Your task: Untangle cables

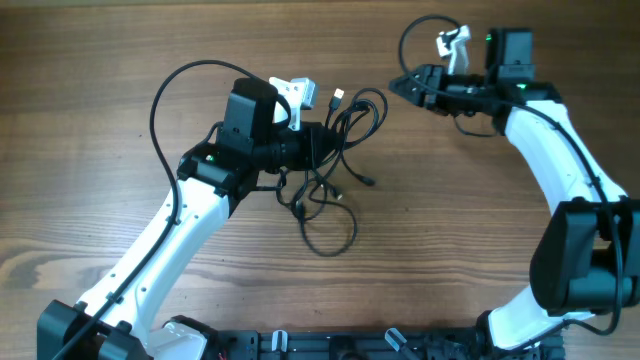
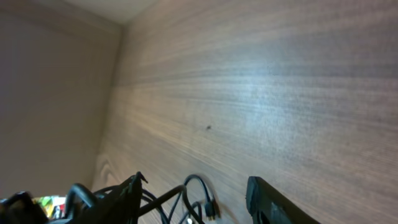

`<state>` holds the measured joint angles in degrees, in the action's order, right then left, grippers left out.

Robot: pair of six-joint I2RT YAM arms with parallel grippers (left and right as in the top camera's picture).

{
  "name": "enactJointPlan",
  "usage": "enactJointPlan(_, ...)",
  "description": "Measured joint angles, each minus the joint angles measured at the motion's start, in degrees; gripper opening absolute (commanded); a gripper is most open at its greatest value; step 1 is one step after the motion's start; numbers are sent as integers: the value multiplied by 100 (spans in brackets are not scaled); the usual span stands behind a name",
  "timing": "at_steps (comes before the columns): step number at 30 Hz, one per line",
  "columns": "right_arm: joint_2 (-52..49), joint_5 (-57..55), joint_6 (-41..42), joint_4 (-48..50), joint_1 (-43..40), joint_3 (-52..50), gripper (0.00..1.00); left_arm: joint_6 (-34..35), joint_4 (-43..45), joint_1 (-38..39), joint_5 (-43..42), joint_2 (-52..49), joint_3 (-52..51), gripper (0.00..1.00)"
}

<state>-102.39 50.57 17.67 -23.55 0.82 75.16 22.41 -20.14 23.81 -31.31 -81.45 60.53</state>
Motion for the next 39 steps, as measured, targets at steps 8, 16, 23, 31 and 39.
enactJointPlan(8, 212, 1113, -1392, -831, 382, 31, 48, 44, 59, 0, 323, 2, 0, 4)
enactJointPlan(16, 236, -1025, -118, -688, 1193, 33, 4, 149, 85, -20, 446, 2, -2, 4)
enactJointPlan(23, 404, -1502, 726, -573, 1239, 63, 4, -286, 1423, -118, -922, -96, -66, 4)
enactJointPlan(31, 354, -1110, 778, -1145, 1239, 304, 4, 442, 1840, -1158, -2081, -155, -155, 4)
enactJointPlan(39, 157, -616, -367, -1659, 1084, 256, 33, 1250, 463, -1543, -1167, -138, -142, 4)
